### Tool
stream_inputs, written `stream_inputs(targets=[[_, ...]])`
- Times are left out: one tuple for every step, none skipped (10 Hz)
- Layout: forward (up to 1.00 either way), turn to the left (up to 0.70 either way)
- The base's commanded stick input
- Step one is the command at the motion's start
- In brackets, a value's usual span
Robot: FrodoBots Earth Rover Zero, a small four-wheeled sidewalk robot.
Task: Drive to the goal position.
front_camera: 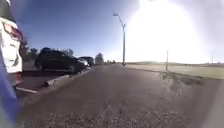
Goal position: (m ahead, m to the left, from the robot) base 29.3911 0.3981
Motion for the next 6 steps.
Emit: stream_inputs(targets=[[0.70,0.00],[0.70,0.00],[0.70,0.00],[0.70,0.00],[0.70,0.00],[0.70,0.00]])
